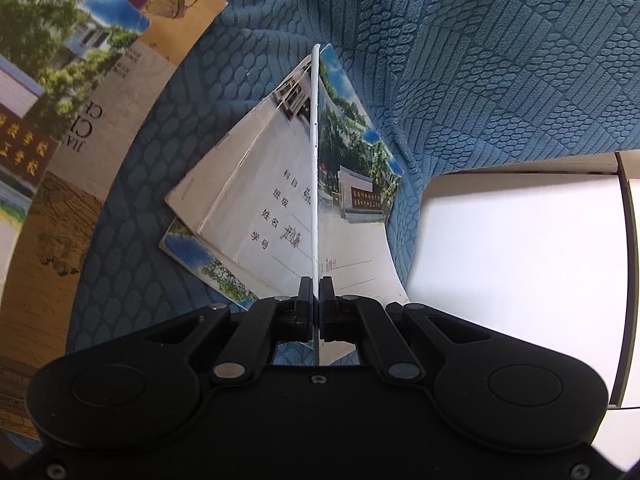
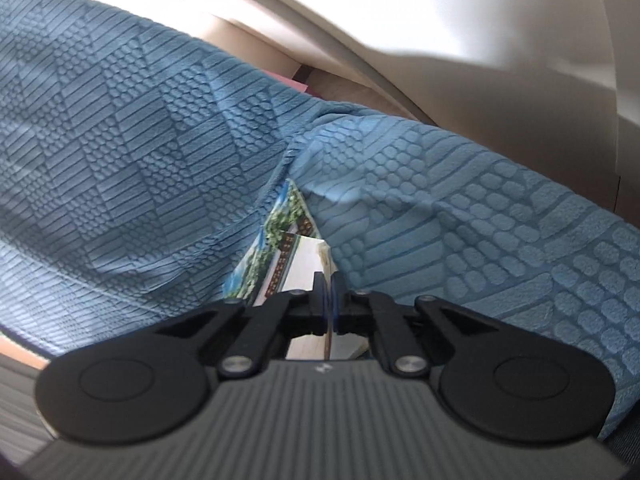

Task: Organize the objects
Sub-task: 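Lift the white booklet upright with the left gripper, then carry the upright booklet with the left gripper toward the book stack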

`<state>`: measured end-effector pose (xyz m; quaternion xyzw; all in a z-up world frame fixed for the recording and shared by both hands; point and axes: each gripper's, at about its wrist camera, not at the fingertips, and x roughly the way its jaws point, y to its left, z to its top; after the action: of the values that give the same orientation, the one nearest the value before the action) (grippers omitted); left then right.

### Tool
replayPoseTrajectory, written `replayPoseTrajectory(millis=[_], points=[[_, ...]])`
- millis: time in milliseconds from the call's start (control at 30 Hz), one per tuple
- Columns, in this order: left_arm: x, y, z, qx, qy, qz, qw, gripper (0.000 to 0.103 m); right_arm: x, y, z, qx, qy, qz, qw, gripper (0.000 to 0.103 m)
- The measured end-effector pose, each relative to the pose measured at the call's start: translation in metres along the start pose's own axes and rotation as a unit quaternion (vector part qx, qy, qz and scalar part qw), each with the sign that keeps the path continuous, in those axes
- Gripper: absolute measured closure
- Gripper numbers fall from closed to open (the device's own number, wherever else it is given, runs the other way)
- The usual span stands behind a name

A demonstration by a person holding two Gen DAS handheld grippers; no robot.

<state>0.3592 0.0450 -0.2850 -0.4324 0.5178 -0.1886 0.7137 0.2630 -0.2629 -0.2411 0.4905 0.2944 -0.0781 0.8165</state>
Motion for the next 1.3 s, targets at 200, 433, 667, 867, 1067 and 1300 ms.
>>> replayPoseTrajectory(millis=[200, 433, 667, 867, 1067, 1300], points=[[-0.015, -0.007, -0.006, 0.026, -0.006, 0.002, 0.9996, 0.102, -0.006, 0.001, -0.004, 0.009, -0.002, 0.009, 1.0, 0.099], [-0.027, 0.004, -0.011, 0.033, -0.017, 0.017, 0.9992, 0.101, -0.018, 0.013, -0.016, -0.026, 0.006, -0.002, 1.0, 0.099], [-0.042, 0.01, -0.014, 0.037, -0.019, 0.006, 0.9991, 0.101, -0.036, 0.042, -0.037, -0.117, -0.007, -0.025, 0.993, 0.099], [-0.059, 0.015, -0.026, 0.046, -0.03, 0.013, 0.9984, 0.101, -0.051, 0.049, -0.05, -0.134, -0.019, -0.026, 0.99, 0.099], [-0.075, 0.021, -0.035, 0.04, -0.033, 0.004, 0.9986, 0.101, -0.064, 0.058, -0.061, -0.147, -0.014, -0.03, 0.989, 0.099], [-0.097, 0.013, -0.042, 0.052, -0.042, -0.009, 0.9977, 0.101, -0.087, 0.074, -0.073, -0.187, -0.021, -0.035, 0.981, 0.099]])
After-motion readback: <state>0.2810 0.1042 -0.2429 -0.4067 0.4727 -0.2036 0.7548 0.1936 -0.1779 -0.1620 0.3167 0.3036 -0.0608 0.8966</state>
